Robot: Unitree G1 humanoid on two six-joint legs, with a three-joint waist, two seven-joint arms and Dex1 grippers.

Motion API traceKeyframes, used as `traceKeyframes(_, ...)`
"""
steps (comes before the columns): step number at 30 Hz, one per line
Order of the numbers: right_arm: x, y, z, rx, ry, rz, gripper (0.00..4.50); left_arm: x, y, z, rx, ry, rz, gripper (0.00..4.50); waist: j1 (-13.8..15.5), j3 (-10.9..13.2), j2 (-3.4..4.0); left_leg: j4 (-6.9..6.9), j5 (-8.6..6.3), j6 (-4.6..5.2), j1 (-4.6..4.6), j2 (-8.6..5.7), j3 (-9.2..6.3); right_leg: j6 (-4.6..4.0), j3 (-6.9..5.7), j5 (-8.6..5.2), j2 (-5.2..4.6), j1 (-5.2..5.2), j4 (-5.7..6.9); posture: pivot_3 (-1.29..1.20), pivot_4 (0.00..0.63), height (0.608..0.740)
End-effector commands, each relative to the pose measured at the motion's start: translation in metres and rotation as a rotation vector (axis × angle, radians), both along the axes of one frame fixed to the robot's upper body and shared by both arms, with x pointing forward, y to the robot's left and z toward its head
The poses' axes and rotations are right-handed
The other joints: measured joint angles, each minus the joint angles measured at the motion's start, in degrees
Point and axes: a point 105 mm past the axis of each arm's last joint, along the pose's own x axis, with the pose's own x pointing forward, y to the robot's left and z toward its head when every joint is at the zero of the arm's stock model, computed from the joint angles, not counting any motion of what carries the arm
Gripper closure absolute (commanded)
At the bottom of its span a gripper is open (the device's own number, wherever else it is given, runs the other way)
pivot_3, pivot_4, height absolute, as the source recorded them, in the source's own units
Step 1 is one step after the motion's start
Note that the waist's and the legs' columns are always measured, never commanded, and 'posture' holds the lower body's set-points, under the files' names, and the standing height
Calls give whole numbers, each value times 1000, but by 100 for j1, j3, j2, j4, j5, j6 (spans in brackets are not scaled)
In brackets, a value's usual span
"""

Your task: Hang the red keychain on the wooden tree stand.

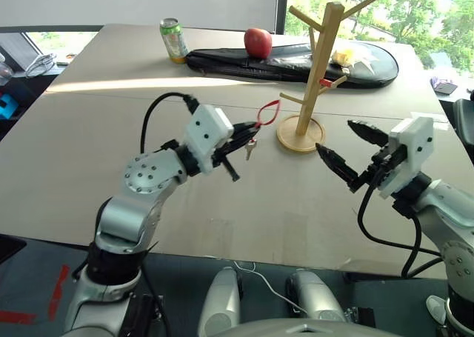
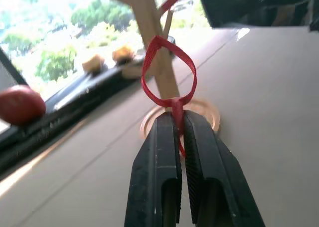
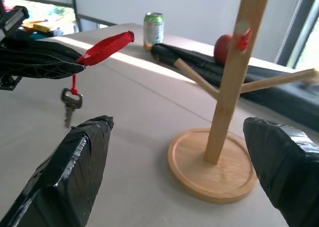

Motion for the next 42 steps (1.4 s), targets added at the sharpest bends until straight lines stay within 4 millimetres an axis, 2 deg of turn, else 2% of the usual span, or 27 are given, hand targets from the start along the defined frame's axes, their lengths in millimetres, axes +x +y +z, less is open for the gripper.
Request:
traceKeyframes(1,-8,2,22,26,-72,-30,0,6,-24,15,-9,-112,-70,4435,5,0,0,0,0,0,0,0,-2,0,-1,0,3,0,1,0,150,740)
traceKeyframes(6,-14,5,31,29,-96,-37,0,22,-51,21,33,-236,-137,4435,9,0,0,-1,0,1,-5,0,-2,0,1,0,4,0,-5,0,150,740)
traceKeyframes(18,-20,1,34,43,-94,-94,0,39,-77,19,67,-342,-170,4435,16,0,0,0,0,1,-7,0,-4,0,-1,0,4,0,-5,0,150,740)
traceKeyframes(26,-22,-3,30,43,-75,-110,0,51,-75,12,135,-363,-113,4435,7,0,0,0,0,1,-6,0,-4,0,-1,0,5,0,-4,0,150,740)
traceKeyframes(30,-22,-3,29,45,-67,-108,0,56,-70,16,126,-378,-68,4435,8,0,0,0,0,1,-7,0,-4,0,-1,0,5,0,-5,0,150,740)
traceKeyframes(41,-19,-2,28,50,-58,-87,0,54,-66,14,141,-369,-56,4435,8,0,0,0,0,1,-6,0,-4,0,-1,0,5,0,-4,0,150,740)
traceKeyframes(42,-18,-1,28,51,-56,-84,0,53,-65,11,142,-354,-65,3773,7,0,0,0,0,1,-7,0,-4,0,-1,-1,5,0,-4,0,150,740)
